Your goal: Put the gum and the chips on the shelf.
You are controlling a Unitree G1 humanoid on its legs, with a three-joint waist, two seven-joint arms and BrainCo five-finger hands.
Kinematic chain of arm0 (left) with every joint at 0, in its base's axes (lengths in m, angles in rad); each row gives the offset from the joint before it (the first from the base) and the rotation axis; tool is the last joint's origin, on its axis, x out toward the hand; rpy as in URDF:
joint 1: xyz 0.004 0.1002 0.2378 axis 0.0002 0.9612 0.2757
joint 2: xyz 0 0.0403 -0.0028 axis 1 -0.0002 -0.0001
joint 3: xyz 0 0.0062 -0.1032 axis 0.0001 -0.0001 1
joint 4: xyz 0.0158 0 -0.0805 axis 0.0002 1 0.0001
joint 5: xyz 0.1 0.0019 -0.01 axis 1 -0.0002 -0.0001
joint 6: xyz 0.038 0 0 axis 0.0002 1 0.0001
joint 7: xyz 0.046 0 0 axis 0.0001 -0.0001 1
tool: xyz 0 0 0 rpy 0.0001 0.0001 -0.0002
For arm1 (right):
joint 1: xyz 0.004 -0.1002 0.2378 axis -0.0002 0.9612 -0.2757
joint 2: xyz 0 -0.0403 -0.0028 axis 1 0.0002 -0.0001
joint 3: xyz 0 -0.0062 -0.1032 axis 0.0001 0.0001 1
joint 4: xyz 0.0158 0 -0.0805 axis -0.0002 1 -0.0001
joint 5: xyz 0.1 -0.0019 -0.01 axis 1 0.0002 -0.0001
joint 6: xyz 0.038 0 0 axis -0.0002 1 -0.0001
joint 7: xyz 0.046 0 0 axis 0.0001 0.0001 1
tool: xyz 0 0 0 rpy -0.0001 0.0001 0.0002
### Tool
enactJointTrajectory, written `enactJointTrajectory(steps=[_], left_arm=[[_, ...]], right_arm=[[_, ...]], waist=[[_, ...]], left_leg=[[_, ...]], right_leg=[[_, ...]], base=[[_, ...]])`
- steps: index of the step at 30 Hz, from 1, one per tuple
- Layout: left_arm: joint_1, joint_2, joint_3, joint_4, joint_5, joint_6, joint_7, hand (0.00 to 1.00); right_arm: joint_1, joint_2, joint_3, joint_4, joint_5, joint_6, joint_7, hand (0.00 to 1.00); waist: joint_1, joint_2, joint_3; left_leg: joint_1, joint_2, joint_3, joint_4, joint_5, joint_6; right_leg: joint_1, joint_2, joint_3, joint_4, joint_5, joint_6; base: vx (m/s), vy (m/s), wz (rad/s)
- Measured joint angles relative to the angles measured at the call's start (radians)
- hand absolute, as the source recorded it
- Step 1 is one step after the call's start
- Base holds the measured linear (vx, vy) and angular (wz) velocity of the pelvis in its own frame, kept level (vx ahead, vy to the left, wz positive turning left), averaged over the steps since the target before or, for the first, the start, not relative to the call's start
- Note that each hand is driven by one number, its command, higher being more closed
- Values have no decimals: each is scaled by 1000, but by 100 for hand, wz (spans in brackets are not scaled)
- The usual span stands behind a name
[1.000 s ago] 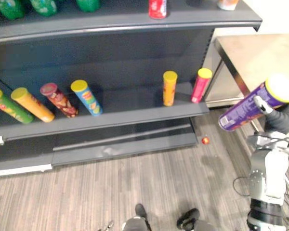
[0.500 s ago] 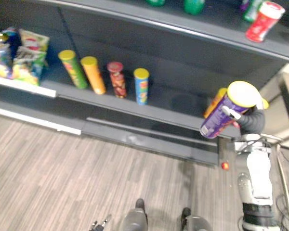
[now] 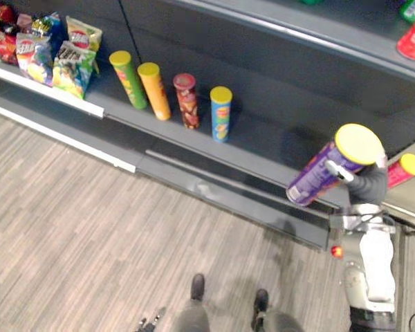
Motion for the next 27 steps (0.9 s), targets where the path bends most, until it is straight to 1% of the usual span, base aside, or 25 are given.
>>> enactJointTrajectory(steps=[4, 8, 12, 15, 17, 18, 19, 20, 21, 22, 23, 24, 25, 26, 27], left_arm=[[-3, 2, -8, -3, 29, -1, 2, 0], [-4, 8, -34, -2, 30, -1, 22, 0], [-13, 11, -92, -15, 37, -4, 42, 0], [-32, 14, -126, -43, 37, -4, 65, 0], [-47, 13, -168, -95, 36, -12, 81, 0], [-100, 1, -288, -252, 16, -42, 101, 0], [-119, -6, -305, -282, 14, -48, 110, 0], [-130, -7, -313, -294, 10, -61, 112, 0], [-132, -7, -312, -306, -10, -64, 114, 0], [-132, -4, -312, -321, -23, -67, 117, 0], [-132, -2, -312, -337, -23, -67, 118, 0], [-133, 0, -315, -380, -26, -68, 118, 0], [-137, 1, -324, -415, -46, -70, 119, 0], [-156, 1, -341, -451, -67, -72, 120, 0], [-163, 2, -350, -467, -77, -74, 120, 0]], right_arm=[[6, 0, 21, 0, 0, 0, 4, 100], [9, 1, 90, 8, 0, 0, 11, 100], [9, 1, 148, 87, -1, -1, 7, 100], [-10, 1, 185, 136, -12, -1, -12, 100], [-63, 2, 210, 196, -19, 0, -30, 100], [-252, 33, 207, 328, -56, 0, -101, 100], [-281, 32, 206, 339, -72, 0, -128, 100], [-295, 34, 210, 349, -87, 0, -145, 100], [-298, 37, 213, 350, -92, 1, -152, 100], [-310, 36, 208, 353, -93, 1, -158, 100], [-332, 36, 201, 361, -94, 1, -161, 100], [-409, 35, 164, 401, -105, 1, -175, 100], [-482, 30, 121, 444, -126, 2, -202, 100], [-569, 11, 66, 495, -142, 7, -240, 100], [-604, 1, 37, 511, -155, 12, -258, 100]], waist=[[-9, 2, -4], [-1, 3, -13], [-4, 7, -21], [1, 10, -21], [9, 13, -21], [37, 57, 24], [42, 75, 36], [46, 87, 47], [49, 90, 57], [62, 91, 73], [62, 92, 89], [59, 94, 118], [59, 98, 128], [65, 110, 156], [69, 117, 171]], left_leg=[[11, -9, 5, 0, -1, 0], [7, -9, 34, -1, -4, -5], [4, -4, 37, -1, -1, -6], [-19, -3, 30, -1, 7, -10], [-46, -4, 21, 1, 25, -6], [-90, -22, -16, 6, 54, -5], [-104, -30, -28, 6, 55, -7], [-111, -34, -28, 6, 57, -7], [-111, -37, -25, 6, 56, -7], [-118, -43, -26, 6, 58, -4], [-120, -47, -28, 6, 60, -2], [-138, -55, -32, 8, 69, 0], [-175, -60, -36, 19, 80, -2], [-208, -64, -52, 35, 90, -2], [-215, -66, -58, 35, 95, -4]], right_leg=[[10, -10, 5, -1, 0, 1], [-5, -10, 33, -8, 0, 2], [-12, -6, 36, -8, 2, 3], [-33, -5, 29, -4, 3, 4], [-58, -6, 21, 5, 4, 4], [-108, -27, -7, 63, -3, 9], [-126, -38, -16, 90, -13, 12], [-135, -47, -24, 109, -21, 15], [-139, -54, -26, 123, -29, 18], [-154, -64, -28, 152, -43, 19], [-164, -70, -29, 173, -52, 19], [-201, -86, -34, 224, -70, 20], [-239, -98, -41, 252, -75, 17], [-266, -105, -51, 272, -78, 17], [-272, -108, -56, 282, -81, 17]], base=[[-3, 8, -1], [-28, 13, -18], [-10, -2, -5], [-8, -4, 4], [-45, 21, 28], [-121, 59, 55], [-150, 80, 61], [-97, 48, 31], [-71, 42, 21], [-47, 22, 15], [-77, 9, 19], [-71, 5, 26], [-96, 7, 35], [-74, 1, 33], [-84, -12, 34]])
